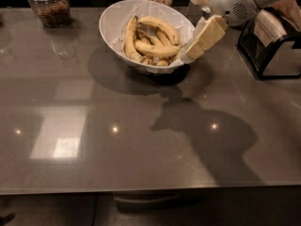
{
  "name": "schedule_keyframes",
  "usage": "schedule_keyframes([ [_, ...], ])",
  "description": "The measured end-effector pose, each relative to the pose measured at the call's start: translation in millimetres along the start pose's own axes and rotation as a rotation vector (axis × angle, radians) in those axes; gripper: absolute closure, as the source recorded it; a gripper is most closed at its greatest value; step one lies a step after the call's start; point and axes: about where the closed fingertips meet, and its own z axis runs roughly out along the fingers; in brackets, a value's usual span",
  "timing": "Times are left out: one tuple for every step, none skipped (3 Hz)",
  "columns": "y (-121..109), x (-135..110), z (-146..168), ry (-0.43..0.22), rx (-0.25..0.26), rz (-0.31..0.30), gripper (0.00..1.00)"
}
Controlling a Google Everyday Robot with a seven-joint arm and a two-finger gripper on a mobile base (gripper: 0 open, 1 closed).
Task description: Pick banana from white bowl
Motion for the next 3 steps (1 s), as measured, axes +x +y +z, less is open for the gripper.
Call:
schedule_keyframes([
  [-0.2, 0.0, 0.3, 0.0, 0.0, 0.0, 0.0],
  [-21.0, 8.1, 11.8, 0.003, 0.028, -0.003, 0.0],
  [-44.7, 15.0, 30.9, -0.007, 0.031, 0.0, 0.0],
])
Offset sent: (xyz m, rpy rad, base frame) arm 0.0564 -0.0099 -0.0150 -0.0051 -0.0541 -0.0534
